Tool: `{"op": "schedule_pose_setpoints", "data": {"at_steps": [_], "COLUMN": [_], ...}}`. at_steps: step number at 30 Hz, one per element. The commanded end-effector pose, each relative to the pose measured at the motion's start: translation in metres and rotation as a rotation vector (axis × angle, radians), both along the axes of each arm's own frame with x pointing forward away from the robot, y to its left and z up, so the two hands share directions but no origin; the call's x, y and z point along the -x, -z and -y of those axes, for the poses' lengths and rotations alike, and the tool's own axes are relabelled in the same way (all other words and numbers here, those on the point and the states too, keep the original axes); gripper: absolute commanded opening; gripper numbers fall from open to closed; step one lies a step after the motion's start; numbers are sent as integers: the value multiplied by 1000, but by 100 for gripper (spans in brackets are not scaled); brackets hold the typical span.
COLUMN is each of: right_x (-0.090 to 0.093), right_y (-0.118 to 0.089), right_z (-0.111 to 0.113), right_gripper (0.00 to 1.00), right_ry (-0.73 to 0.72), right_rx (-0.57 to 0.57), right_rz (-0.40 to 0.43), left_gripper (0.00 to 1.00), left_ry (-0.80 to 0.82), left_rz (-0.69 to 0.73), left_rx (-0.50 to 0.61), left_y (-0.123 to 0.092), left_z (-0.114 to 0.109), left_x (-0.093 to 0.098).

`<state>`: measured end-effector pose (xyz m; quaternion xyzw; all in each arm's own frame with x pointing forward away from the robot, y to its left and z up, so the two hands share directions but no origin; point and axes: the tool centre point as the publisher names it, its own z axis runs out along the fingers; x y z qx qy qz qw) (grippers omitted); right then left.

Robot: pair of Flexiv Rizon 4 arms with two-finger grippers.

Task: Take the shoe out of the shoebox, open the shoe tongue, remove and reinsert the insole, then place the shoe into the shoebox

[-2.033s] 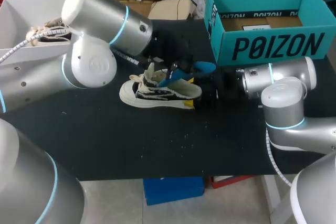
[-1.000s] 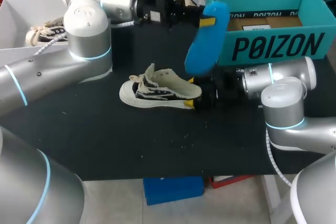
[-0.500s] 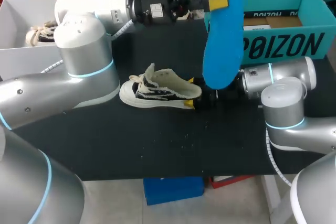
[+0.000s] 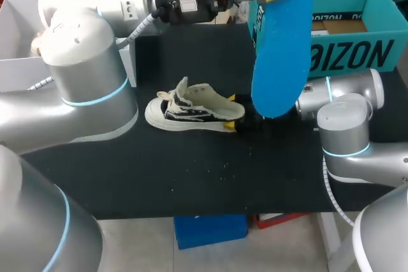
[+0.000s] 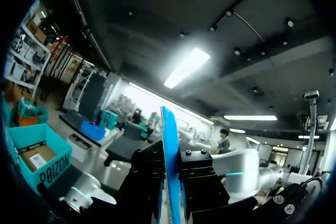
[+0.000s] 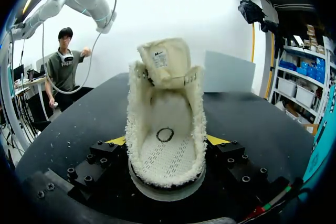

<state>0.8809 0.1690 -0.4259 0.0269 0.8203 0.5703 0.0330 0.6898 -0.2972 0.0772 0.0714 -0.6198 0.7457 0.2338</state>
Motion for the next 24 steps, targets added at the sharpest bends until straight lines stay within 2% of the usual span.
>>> {"op": "schedule_pose_setpoints", "data": {"at_steps": [1, 9, 24], "right_x": [0, 0, -3], "right_y": [2, 2, -3], "right_z": [1, 1, 3], "right_gripper": [0, 0, 0], "right_ry": [1, 1, -16], "right_rx": [2, 2, 5], "right_rz": [-1, -1, -9], "left_gripper": [0, 0, 0], "left_ry": [-114, -109, -109], "left_rz": [-22, -17, -17], "left_rx": [-69, -91, -91], "left_y": [-8, -15, -15], "left_z": [-6, -8, -8], "left_x": [9, 20, 20]}}
